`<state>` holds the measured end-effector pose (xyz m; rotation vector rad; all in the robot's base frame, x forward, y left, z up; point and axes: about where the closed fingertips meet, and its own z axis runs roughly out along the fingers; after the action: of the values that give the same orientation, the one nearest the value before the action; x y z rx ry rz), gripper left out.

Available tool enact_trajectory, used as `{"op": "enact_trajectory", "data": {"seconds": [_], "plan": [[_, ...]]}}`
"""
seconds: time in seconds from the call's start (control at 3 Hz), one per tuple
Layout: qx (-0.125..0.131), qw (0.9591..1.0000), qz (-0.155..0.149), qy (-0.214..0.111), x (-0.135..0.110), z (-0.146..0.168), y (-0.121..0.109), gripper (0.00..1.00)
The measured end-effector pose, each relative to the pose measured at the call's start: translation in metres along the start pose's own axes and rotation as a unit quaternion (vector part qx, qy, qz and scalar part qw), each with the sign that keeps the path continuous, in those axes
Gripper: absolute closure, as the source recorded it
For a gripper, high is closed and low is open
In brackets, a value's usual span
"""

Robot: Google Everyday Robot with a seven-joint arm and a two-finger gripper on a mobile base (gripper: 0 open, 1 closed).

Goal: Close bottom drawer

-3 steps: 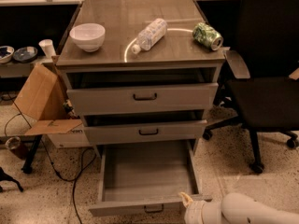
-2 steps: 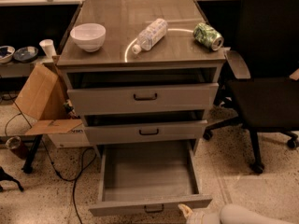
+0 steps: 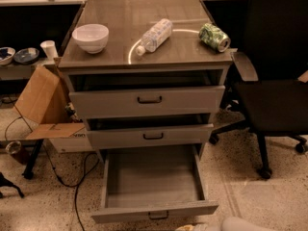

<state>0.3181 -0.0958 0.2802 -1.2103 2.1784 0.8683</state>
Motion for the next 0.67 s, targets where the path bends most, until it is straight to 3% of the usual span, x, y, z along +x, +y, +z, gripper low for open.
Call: {"op": "enact_trajectory", "data": {"seconds": [0.67], "plan": [[0.016,0.9998,-0.003,0.012,0.034,0.066,-0.05,0.95]]}}
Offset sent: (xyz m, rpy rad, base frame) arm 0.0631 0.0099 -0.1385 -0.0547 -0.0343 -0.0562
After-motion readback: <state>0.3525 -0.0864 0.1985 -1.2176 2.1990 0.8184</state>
